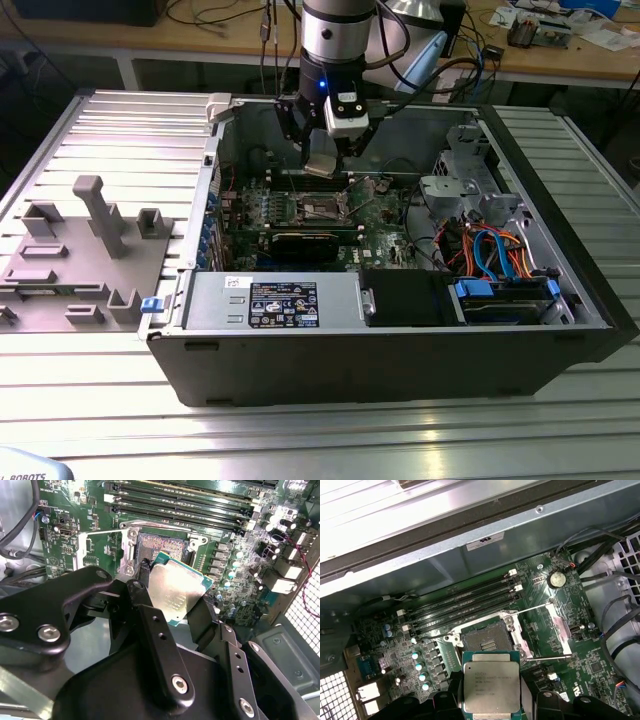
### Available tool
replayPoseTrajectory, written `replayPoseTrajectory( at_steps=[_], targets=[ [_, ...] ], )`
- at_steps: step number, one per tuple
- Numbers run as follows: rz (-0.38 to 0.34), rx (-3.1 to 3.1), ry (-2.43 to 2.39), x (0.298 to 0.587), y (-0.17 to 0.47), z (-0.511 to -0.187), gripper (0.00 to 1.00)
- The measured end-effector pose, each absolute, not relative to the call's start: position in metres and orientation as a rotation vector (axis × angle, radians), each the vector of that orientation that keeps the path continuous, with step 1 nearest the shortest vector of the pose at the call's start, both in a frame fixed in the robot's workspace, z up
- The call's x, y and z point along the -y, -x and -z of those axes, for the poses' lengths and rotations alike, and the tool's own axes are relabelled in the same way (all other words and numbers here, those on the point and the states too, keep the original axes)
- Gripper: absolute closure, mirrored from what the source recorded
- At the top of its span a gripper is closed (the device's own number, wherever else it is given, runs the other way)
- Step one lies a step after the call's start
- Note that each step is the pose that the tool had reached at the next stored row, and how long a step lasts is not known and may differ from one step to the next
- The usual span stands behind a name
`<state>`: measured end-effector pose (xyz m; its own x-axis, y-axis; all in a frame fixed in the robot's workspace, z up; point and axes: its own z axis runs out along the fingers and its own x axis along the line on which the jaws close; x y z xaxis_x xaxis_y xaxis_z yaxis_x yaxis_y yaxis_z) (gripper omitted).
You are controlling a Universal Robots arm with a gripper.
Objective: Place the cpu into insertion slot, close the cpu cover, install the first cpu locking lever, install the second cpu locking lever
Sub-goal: 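Place the cpu into insertion slot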
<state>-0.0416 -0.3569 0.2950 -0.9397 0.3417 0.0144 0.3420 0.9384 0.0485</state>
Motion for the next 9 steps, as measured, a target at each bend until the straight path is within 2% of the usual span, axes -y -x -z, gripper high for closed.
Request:
replayPoseTrajectory(
  at_steps=[9],
  targets=[
    [0.079,3.082,0.575,0.3569,0.0417,-0.2950,0.45]
  ],
)
